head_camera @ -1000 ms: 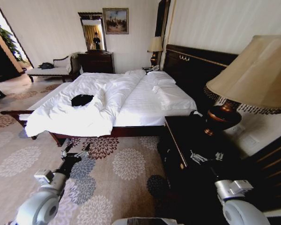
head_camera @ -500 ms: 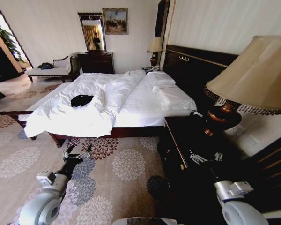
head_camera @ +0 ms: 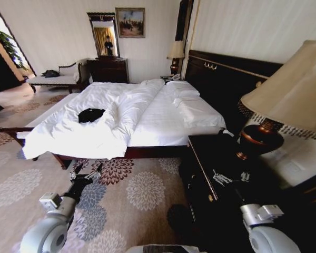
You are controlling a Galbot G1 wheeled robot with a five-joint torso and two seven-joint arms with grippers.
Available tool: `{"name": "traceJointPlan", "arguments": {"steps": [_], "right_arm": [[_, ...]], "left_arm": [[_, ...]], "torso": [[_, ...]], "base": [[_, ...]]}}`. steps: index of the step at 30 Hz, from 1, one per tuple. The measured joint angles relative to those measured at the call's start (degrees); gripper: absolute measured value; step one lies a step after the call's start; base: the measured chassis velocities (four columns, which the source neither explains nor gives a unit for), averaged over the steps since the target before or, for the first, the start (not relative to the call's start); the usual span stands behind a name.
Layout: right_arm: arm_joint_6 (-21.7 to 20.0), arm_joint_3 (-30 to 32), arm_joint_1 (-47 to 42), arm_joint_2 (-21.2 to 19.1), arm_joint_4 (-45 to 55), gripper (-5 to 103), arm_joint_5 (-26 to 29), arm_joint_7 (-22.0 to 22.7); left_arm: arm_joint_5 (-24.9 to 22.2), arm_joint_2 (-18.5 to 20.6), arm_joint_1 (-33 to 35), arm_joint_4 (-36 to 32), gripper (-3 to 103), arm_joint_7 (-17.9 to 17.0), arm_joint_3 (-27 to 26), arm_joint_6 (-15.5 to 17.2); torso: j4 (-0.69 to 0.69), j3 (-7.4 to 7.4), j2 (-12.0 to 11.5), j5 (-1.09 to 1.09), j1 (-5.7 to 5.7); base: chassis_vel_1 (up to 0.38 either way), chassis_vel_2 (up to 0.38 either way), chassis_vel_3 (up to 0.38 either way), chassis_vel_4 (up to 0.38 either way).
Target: Fold the clothes on the bed.
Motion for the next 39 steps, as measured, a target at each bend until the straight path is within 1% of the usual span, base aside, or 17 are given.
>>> {"name": "traceJointPlan", "arguments": {"steps": [23,30,39], "right_arm": [[-0.32,-0.13,0.07,0.07,0.15,100,0.44,0.23],[-0.38,-0.35,-0.03,0.15,0.17,100,0.85,0.19],[-0.40,-0.74,0.02,0.53,0.17,100,0.84,0.14]], "left_arm": [[1.67,-0.52,-0.09,-0.19,100,0.21,0.97,-0.32],[3.81,0.54,0.02,-0.38,100,0.76,1.82,-0.84],[4.00,-0.01,0.26,-0.77,100,0.74,2.29,-0.84]], "torso": [[0.00,-0.01,0.00,0.00,-0.01],[0.00,0.00,0.01,0.01,-0.01],[0.00,-0.01,0.01,-0.01,-0.01]], "base": [[-0.164,0.162,0.165,-0.159],[-0.190,0.168,0.166,-0.173],[-0.166,0.159,0.159,-0.169]]}}
